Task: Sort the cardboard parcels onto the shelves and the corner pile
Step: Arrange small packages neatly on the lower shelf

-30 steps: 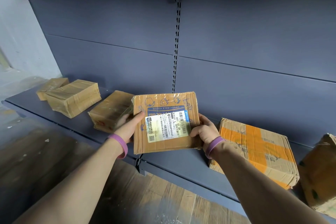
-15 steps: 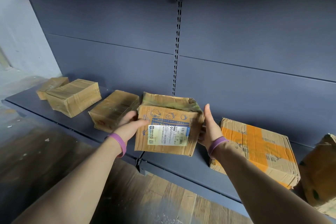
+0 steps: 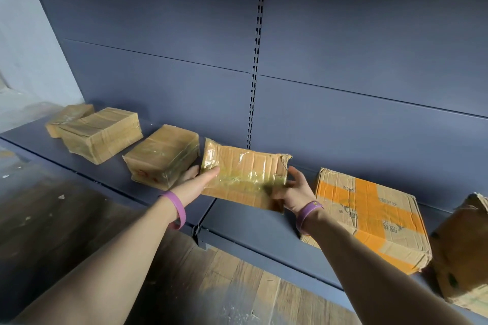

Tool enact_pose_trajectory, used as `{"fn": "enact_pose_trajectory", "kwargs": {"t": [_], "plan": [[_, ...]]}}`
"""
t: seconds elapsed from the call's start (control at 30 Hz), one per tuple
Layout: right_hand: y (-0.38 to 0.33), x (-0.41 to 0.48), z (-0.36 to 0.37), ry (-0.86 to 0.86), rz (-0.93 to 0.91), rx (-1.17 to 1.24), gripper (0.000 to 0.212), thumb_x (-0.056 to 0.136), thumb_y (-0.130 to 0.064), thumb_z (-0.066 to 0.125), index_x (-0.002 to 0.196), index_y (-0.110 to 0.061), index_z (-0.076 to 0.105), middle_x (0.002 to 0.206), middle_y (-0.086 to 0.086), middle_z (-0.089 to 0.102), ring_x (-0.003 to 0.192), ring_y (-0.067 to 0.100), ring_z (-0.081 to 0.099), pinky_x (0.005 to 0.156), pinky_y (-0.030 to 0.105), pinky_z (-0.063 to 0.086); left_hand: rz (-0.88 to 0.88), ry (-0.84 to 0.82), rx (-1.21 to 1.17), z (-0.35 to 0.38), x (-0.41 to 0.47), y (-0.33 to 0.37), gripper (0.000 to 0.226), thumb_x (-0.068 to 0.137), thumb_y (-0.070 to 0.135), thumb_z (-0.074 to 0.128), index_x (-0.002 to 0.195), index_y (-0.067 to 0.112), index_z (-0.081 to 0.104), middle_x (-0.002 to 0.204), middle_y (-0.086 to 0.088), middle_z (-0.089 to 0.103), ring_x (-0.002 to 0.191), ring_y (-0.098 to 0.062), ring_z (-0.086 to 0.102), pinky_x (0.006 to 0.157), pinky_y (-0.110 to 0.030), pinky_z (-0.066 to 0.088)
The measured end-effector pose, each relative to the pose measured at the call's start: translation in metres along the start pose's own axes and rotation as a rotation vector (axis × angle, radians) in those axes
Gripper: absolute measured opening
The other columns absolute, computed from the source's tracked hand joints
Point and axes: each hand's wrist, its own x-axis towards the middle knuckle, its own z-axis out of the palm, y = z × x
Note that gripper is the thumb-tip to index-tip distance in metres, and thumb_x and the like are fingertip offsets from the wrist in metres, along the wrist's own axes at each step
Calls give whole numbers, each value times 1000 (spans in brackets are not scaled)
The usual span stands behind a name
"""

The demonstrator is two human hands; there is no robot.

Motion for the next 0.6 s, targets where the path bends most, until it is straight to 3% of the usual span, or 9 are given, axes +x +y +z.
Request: {"fn": "enact_pose_trajectory", "kwargs": {"t": [0.1,0.17,0.2,0.27,0.37,0.43,0.53,0.6], "plan": [[10,5,2,42,-25,-137,101,74,14,61,154,-28,17,124,14,51,105,31,59,81,42,56,-4,45,30,4,10,-3,75,89,60,60,150,21,39,153,3,40,141,-20,36,115,-37,24],[15,7,4,65,-62,-261,112,69,11,61,155,-36,7,141,11,39,123,35,49,96,51,51,-9,75,36,9,17,-3,88,75,73,59,145,23,45,148,3,44,139,-20,38,115,-38,25],[16,6,6,67,-71,-293,114,70,13,62,155,-37,5,145,10,34,128,35,45,102,53,47,-32,89,20,12,21,-5,93,69,76,59,144,23,45,146,3,44,138,-21,39,116,-40,27],[21,10,6,89,-50,-283,113,73,21,61,156,-34,5,148,9,31,133,33,42,108,50,43,-92,103,-18,19,30,-9,82,81,71,59,143,20,46,141,-2,48,135,-24,43,115,-42,32],[34,17,9,125,-7,-256,101,78,19,61,154,-25,12,147,6,32,129,26,44,109,39,43,-105,65,-69,30,39,-22,58,95,59,51,138,21,51,134,-2,55,126,-22,51,113,-40,37],[43,23,12,159,4,-276,94,77,17,62,150,-20,17,140,4,37,121,22,48,107,36,45,-87,44,-120,37,44,-31,44,91,56,59,122,26,57,112,10,62,105,-12,58,108,-38,42],[53,30,15,177,58,-265,81,78,18,60,141,-18,24,122,4,51,111,22,55,101,39,50,-99,44,-114,42,54,-47,54,67,58,70,109,25,60,104,13,61,103,-9,57,108,-41,41],[57,34,16,158,117,-274,80,79,21,58,140,-16,22,109,-1,52,103,18,54,97,32,51,-124,43,-49,44,62,-60,62,55,53,70,109,25,60,107,10,63,107,-15,58,109,-43,41]]}}
